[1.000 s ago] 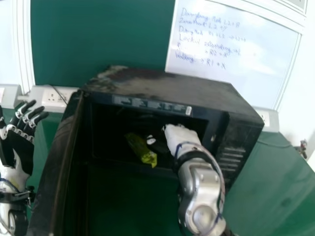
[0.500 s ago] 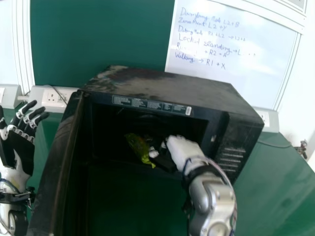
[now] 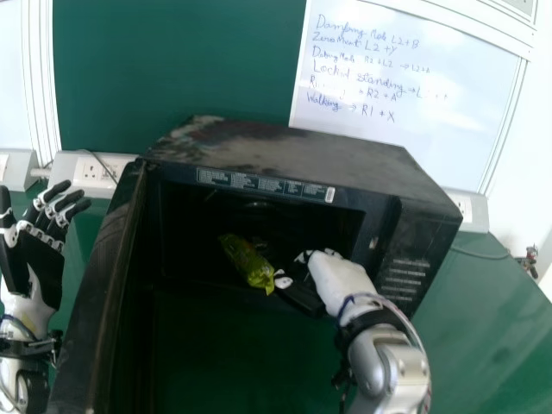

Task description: Put biscuit inside oven

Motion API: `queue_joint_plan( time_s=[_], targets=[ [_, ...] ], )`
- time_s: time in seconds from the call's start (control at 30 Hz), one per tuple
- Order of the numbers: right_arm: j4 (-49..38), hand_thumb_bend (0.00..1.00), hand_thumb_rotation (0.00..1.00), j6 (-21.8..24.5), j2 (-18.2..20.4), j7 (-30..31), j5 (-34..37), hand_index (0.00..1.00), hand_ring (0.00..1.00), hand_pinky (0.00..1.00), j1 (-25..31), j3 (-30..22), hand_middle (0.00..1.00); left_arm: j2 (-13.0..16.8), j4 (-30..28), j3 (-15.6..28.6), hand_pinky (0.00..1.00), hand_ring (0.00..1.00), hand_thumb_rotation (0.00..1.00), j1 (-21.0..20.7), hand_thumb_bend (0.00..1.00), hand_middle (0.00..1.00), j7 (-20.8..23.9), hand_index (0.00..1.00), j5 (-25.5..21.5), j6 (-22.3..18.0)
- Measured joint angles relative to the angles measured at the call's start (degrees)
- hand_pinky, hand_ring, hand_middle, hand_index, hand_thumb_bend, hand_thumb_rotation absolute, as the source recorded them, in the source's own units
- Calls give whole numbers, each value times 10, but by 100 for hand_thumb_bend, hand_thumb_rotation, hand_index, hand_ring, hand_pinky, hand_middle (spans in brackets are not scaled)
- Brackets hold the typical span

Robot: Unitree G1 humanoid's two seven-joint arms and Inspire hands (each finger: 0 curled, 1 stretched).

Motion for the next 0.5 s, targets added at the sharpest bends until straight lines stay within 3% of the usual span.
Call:
queue_joint_plan(
  time_s=[0.17, 0.4, 0.5],
  targets=[
    [-12, 53, 0, -36, -2, -63, 44, 51, 32, 23, 52, -40, 40, -5, -6, 0, 71, 68, 59, 13, 69, 69, 7, 71, -15, 23],
    [-36, 52, 0, -69, -10, -123, 94, 52, 31, 23, 101, -87, 40, -11, -33, -16, 74, 71, 56, 31, 75, 71, 30, 75, -2, 44],
    [-49, 52, 0, -73, -13, -129, 105, 53, 34, 26, 114, -104, 41, -21, -41, -29, 74, 70, 57, 39, 70, 69, 38, 72, 8, 47]
  ],
)
